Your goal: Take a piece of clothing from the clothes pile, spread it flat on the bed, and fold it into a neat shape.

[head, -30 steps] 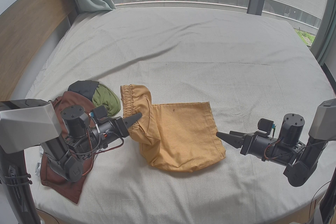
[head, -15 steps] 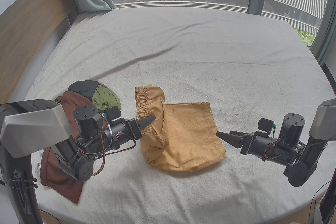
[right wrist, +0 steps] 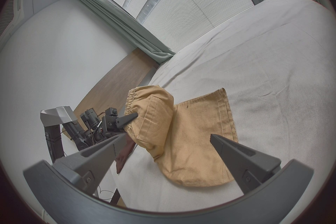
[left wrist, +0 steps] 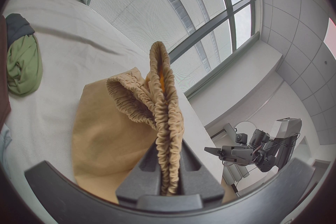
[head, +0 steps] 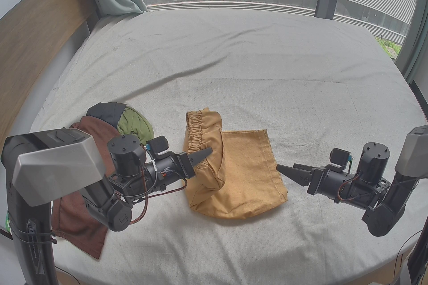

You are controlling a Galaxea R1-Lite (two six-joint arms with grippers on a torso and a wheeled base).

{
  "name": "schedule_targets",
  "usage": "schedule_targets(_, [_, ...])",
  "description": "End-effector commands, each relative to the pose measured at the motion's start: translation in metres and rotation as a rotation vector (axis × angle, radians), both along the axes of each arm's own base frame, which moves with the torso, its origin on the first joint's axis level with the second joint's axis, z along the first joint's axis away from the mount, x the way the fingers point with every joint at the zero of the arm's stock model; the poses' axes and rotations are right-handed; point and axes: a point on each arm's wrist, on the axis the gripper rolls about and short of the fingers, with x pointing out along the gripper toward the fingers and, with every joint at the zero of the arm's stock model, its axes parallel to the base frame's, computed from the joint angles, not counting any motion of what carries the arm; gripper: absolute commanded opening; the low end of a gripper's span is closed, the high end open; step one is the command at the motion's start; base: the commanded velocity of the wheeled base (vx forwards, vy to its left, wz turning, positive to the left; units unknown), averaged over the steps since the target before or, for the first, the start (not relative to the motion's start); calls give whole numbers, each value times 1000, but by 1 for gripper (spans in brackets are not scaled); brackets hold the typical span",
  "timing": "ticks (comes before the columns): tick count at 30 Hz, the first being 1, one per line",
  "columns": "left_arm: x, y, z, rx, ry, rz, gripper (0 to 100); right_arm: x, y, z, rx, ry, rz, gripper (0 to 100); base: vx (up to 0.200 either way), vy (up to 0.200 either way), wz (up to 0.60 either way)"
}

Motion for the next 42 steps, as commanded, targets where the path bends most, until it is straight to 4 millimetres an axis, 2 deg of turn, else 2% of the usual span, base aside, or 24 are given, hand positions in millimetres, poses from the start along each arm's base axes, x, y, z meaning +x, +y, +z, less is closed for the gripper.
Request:
schedule_targets(1, [1,-8,-9,2,17,-16,0,0,0,2,4,-7,-1,100,0,0,0])
schedule_targets(8, [7,-19,-25,9,36,-34,0,0,-1,3,5,-10,-2,100,0,0,0])
schedule_targets(18, [7,-40,-37,9,61,-77,0,1,-1,3,5,-11,-5,100,0,0,0])
schedule_targets(30, [12,-43,-45,9,59,-45,0,1,-1,2,4,-8,-4,100,0,0,0])
schedule_targets(31, [12,-44,-44,9,59,-47,100,1,-1,2,4,-7,-4,100,0,0,0])
schedule_targets(42, [13,-38,-40,-2,34,-26,100,1,0,1,2,-2,-2,100,0,0,0])
